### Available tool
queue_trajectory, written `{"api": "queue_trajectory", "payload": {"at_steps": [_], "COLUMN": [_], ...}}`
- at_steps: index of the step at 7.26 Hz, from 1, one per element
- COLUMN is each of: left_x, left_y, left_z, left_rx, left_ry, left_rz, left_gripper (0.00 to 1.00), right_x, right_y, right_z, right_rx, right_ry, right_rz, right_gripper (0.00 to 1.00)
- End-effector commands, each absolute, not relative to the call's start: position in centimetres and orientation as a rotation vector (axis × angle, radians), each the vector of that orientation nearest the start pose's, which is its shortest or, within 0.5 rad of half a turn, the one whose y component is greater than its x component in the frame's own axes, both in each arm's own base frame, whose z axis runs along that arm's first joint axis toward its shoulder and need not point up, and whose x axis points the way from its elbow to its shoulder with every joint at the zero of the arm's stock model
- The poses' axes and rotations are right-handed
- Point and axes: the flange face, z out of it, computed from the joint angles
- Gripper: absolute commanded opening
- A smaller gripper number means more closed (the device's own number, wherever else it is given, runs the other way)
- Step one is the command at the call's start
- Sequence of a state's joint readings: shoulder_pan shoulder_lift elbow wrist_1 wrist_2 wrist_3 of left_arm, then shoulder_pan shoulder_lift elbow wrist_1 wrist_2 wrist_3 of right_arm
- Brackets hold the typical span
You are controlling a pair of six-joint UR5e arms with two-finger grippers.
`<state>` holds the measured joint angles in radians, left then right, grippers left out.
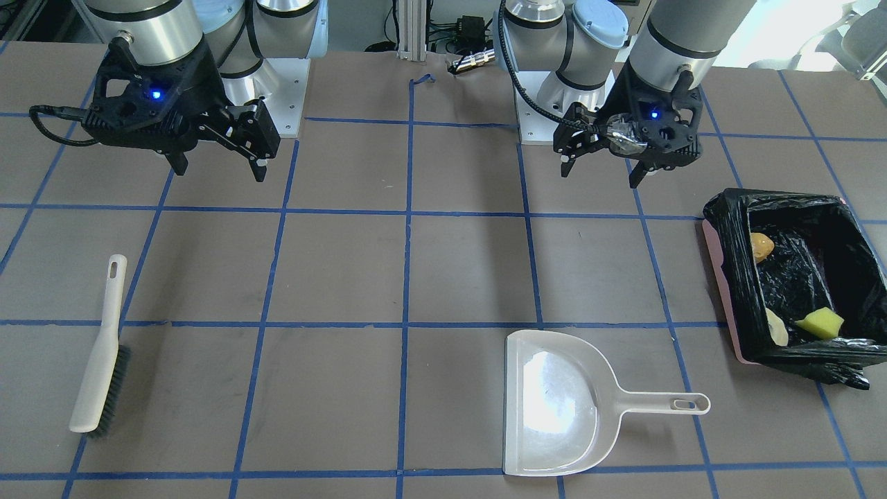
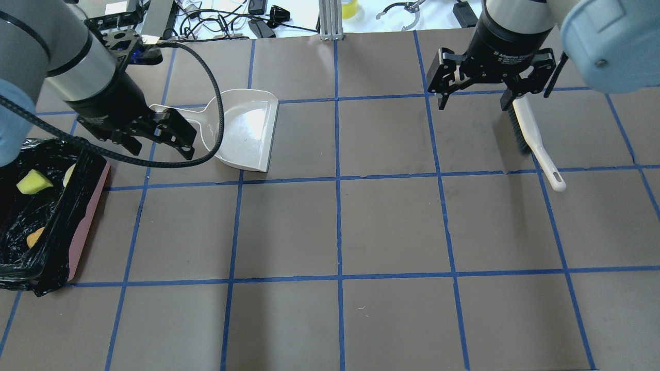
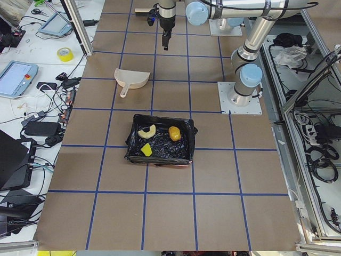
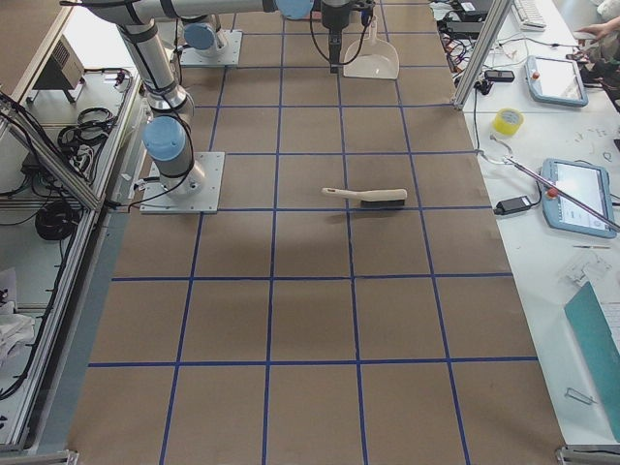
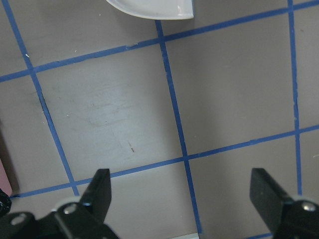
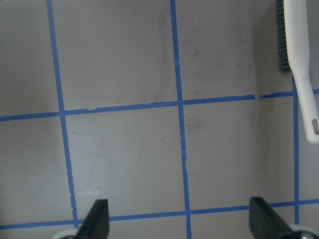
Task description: Sweep and dump trash into bin
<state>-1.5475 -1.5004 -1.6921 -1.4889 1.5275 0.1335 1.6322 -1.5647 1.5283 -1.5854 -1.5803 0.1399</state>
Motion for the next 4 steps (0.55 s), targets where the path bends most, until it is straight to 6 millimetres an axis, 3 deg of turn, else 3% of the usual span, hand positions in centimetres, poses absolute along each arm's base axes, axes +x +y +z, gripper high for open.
{"api": "queue_trajectory", "payload": {"at_steps": [1,4], "left_x": [-14.8,-14.9], "left_y": [-47.1,-47.4], "left_z": [47.7,48.9], "left_rx": [0.151,0.114], "left_ry": [3.108,3.105], "left_rz": [-0.119,-0.215], "left_gripper": [1.0,1.0], "right_x": [16.3,16.4], "right_y": [-49.0,-48.8], "right_z": [50.7,50.8], "right_rx": [0.121,0.103], "right_ry": [3.144,3.157], "right_rz": [-0.076,-0.076], "right_gripper": [1.0,1.0]}}
